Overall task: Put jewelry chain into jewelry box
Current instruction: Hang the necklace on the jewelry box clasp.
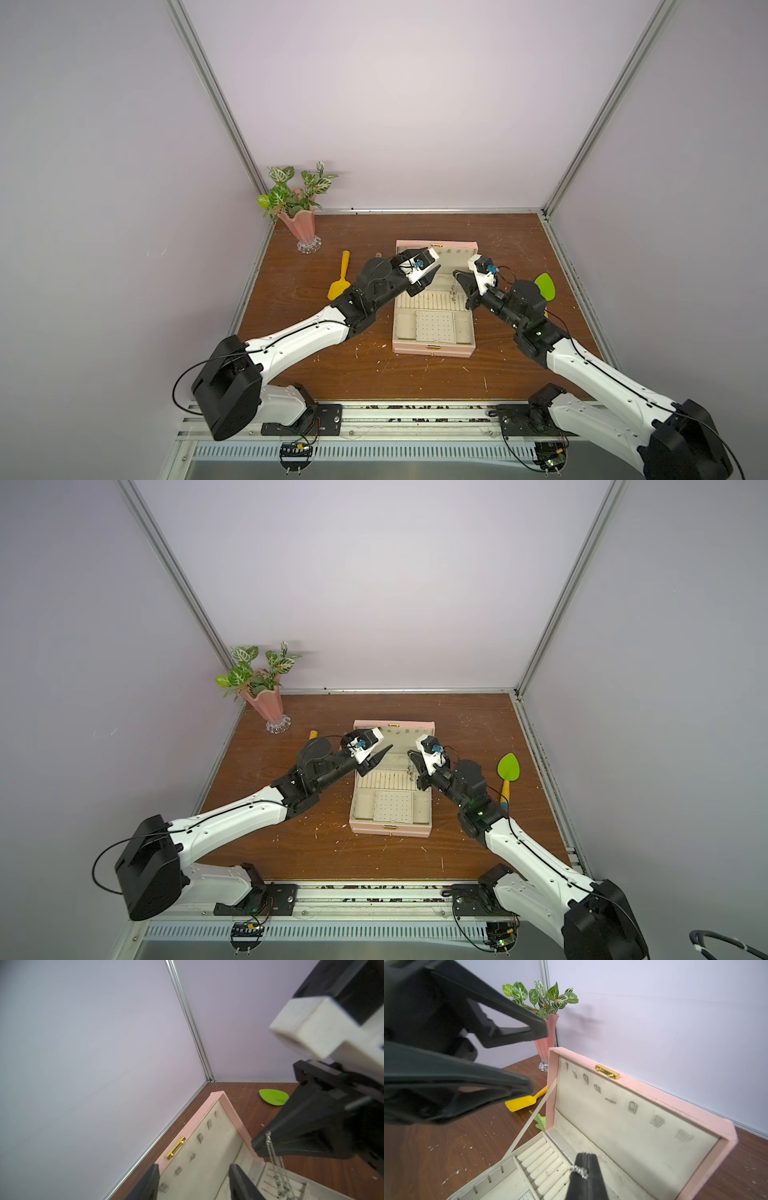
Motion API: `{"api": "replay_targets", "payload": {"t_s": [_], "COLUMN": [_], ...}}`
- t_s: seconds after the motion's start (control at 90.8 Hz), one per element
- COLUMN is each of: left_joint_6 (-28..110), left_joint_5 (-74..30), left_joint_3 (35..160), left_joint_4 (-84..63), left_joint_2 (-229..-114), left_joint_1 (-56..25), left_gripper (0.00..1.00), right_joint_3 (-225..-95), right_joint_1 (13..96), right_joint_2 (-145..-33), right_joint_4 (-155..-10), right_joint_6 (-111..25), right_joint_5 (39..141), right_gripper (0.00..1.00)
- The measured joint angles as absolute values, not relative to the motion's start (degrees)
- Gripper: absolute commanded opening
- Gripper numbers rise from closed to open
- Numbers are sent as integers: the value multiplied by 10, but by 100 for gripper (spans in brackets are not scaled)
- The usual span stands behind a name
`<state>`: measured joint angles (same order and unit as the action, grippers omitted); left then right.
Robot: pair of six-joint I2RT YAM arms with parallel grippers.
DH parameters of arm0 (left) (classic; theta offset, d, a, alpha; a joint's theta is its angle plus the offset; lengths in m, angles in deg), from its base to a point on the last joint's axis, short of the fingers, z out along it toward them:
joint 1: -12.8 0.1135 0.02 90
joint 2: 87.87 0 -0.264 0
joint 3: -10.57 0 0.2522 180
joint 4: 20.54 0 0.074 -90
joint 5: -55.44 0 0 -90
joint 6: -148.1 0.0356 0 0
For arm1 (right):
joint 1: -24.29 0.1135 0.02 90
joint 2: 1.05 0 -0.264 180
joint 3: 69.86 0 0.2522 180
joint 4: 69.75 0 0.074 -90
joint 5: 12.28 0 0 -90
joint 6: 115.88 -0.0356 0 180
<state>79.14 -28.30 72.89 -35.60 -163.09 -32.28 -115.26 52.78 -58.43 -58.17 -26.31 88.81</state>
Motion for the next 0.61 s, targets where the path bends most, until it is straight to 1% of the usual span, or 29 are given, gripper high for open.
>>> {"api": "replay_targets", "payload": {"t_s": [0.187, 0.451, 0.539, 0.605], "left_joint_6": [677, 593, 578, 567], "left_joint_5": [-246, -194, -183, -178], "left_joint_3": [671, 660, 660, 660], "left_joint_4": [-390, -438, -456, -466], "left_joint_2": [-1623, -1696, -1716, -1729], "left_joint_1": [-322, -320, -318, -316], "left_gripper": [57, 56, 53, 48], "right_joint_3": [-1205, -1243, -1246, -1246], "right_joint_1": [528, 546, 557, 564], "right_joint_2": [-622, -659, -665, -668], "right_joint_4": [-628, -657, -663, -668], "right_joint_6": [-261, -263, -263, -264], "right_joint_5": [889, 888, 887, 887], "right_gripper": [0, 0, 0, 0]}}
